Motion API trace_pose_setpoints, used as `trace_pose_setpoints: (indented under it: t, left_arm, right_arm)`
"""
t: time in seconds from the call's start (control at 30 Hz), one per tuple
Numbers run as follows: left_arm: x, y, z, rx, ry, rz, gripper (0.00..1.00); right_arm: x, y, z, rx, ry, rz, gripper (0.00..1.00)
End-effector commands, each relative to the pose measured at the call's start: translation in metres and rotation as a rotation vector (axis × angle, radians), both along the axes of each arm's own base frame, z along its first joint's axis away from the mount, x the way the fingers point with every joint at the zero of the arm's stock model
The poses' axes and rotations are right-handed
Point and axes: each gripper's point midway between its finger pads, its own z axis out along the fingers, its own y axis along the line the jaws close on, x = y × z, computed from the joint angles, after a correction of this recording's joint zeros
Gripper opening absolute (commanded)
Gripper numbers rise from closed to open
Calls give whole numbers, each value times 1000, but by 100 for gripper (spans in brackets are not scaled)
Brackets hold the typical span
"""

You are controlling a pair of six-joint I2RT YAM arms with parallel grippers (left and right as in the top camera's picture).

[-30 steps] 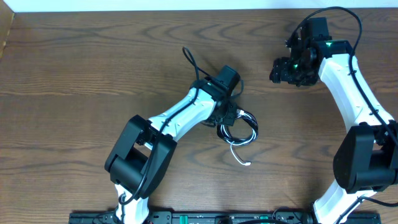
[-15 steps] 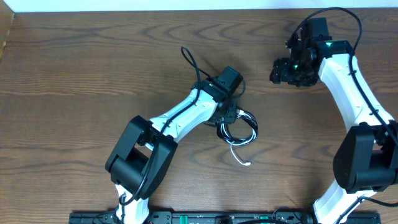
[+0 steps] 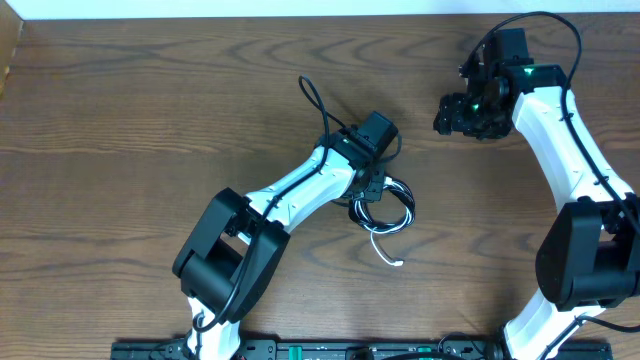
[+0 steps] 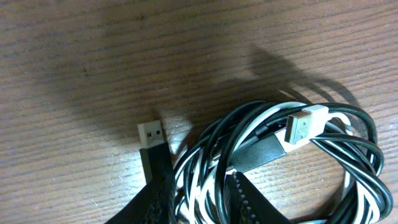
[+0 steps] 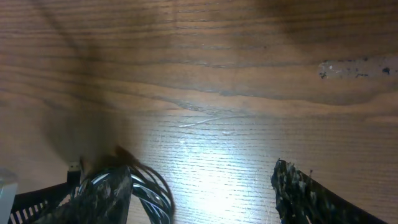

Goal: Untangle cables

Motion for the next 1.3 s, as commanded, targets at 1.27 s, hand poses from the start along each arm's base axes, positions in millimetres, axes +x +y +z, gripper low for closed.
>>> trace_pose_setpoints:
  t: [1.27]
  left_arm:
    - [-23, 5, -17, 31, 184, 22, 20]
  right_arm:
    - [-5, 0, 11, -15, -11, 29, 73]
